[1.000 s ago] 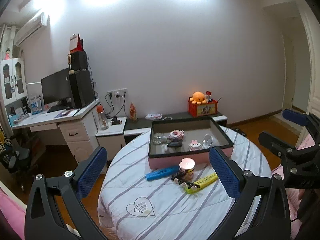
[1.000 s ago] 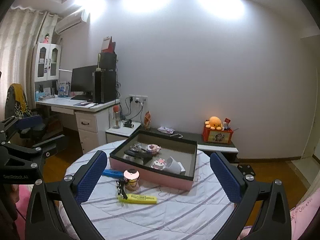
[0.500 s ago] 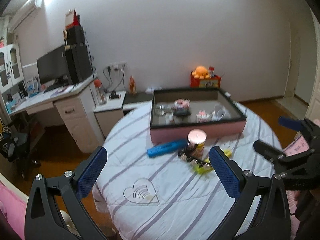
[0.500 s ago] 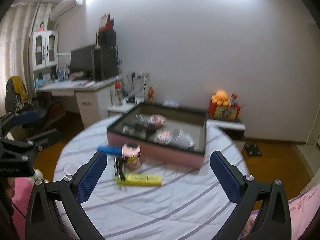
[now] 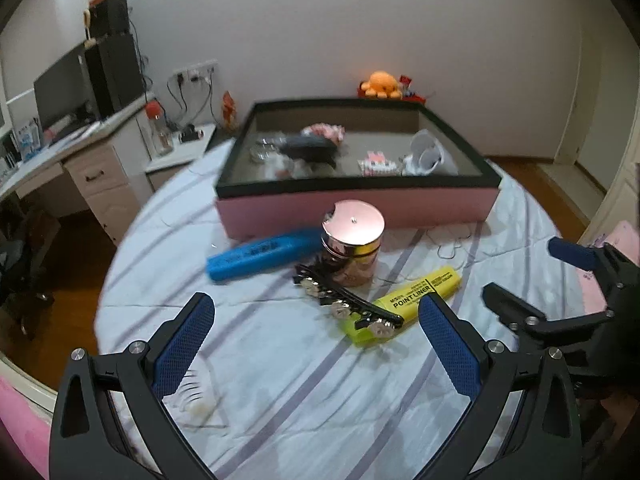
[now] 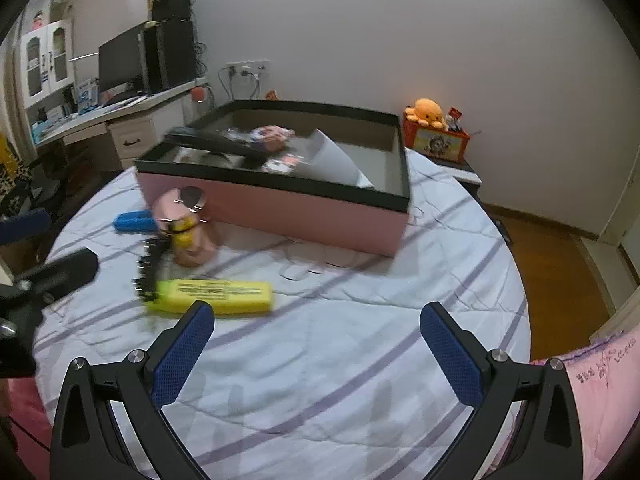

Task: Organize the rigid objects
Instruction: 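Withdraw both tools from the pink box back toward the remaining items, then grasp the black hair clip with the left tool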

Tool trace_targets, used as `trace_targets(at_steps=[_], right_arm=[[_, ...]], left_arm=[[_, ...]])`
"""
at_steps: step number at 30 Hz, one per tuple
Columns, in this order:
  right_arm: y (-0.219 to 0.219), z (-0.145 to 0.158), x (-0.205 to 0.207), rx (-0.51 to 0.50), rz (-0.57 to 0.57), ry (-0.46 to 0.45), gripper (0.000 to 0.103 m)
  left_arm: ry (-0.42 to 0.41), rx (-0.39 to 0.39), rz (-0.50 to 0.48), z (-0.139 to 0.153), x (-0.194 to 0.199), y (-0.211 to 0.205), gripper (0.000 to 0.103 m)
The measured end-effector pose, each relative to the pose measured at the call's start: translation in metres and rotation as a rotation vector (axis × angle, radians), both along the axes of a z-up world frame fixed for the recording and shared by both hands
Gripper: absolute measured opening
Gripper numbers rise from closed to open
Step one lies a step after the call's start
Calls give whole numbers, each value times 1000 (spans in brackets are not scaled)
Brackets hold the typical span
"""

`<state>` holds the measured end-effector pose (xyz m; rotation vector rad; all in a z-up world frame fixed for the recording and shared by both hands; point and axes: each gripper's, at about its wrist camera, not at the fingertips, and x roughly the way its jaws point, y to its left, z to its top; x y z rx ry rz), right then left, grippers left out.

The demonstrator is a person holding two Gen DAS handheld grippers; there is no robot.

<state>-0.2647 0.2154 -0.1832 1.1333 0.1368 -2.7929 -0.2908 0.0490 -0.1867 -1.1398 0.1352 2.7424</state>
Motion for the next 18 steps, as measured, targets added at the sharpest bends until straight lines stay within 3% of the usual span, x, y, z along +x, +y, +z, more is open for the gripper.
trace_targets(at_steps=[6, 12, 16, 18], right_arm=[[6, -9, -10, -14, 0, -30, 103], [-6, -10, -15, -32, 41, -29, 103], [-16, -13, -17, -49, 67, -36, 103], [-19, -16, -17, -49, 74, -44, 103]], left_arm=[[-93, -12, 56, -26, -23, -2, 103], [-132, -7, 169, -33, -23, -47, 103], [-183, 71, 214, -42, -22, -67, 103], [-171, 99, 199, -41, -20, -63, 103]])
